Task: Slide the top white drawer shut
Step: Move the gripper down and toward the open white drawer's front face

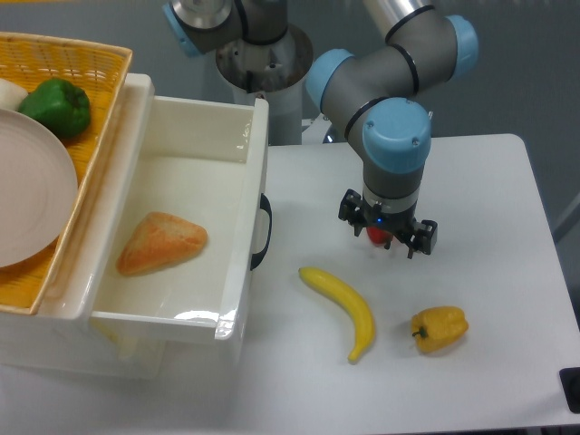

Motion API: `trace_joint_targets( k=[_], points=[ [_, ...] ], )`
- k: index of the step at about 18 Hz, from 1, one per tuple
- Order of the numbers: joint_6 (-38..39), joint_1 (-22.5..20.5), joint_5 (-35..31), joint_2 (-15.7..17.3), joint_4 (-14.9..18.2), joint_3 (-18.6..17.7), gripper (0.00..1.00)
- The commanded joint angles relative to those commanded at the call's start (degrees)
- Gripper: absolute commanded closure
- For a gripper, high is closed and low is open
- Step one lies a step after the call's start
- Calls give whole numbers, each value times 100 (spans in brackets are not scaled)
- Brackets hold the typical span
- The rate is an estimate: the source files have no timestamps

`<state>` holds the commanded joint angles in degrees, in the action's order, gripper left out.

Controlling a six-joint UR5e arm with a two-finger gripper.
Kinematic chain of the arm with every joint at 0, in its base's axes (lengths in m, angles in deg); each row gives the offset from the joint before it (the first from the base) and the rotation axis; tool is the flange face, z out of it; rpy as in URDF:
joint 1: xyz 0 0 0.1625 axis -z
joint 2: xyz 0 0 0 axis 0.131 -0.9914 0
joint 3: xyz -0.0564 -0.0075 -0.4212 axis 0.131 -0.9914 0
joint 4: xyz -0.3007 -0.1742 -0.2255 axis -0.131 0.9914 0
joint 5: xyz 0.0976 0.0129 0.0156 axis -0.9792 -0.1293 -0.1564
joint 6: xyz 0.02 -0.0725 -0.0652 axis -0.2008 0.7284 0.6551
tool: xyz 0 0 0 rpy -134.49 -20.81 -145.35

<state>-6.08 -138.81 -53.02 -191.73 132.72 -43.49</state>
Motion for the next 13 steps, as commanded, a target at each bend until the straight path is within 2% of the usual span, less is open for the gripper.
trace_joint_targets(
  k=[9, 13],
  points=[
    [396, -18, 35, -35, 0, -53, 0],
    [1264, 61, 44, -88, -9, -44, 0]
  ],
)
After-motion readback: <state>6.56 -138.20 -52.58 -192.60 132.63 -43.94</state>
